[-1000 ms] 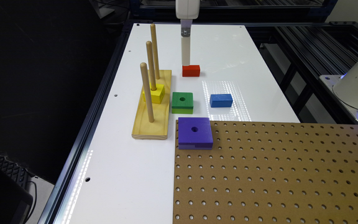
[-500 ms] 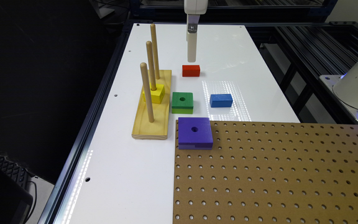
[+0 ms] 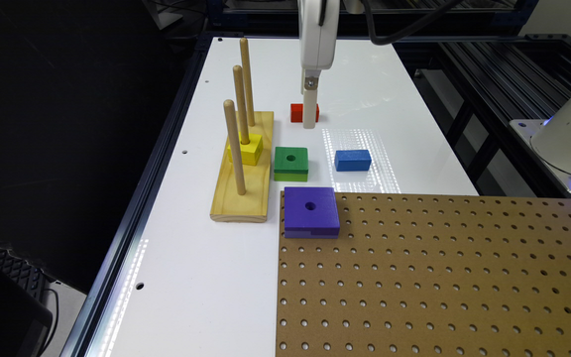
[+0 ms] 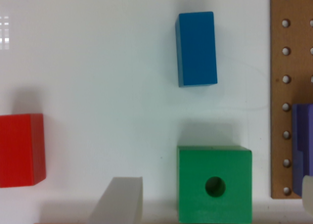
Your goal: Pick up green block.
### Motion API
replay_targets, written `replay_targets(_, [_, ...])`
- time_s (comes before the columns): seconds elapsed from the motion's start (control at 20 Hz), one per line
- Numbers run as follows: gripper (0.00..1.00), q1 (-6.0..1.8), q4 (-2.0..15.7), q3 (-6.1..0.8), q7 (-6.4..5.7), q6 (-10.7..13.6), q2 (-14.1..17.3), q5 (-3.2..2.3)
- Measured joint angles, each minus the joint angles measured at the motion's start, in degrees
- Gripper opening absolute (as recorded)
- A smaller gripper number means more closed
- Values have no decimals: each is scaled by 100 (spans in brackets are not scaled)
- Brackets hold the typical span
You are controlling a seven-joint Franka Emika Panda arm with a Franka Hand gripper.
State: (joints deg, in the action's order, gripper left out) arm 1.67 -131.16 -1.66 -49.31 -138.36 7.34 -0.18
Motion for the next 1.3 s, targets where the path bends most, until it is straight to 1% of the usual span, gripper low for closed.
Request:
replay_targets(0.15, [100,0,-9,0,0,-24,36,0])
replay_targets(0.4, [100,0,-11,-1,0,-475,463,-1])
replay_targets(0.5, [100,0,-3,-1,0,-555,539,-1])
replay_targets(0.7, [100,0,1,-2,0,-555,534,-1])
replay_targets(0.8, [100,1,-8,-13,0,-555,534,-1])
replay_targets(1.0, [100,2,-75,-44,0,-554,521,-1])
replay_targets(1.3, [100,2,-127,-62,0,-554,509,-1])
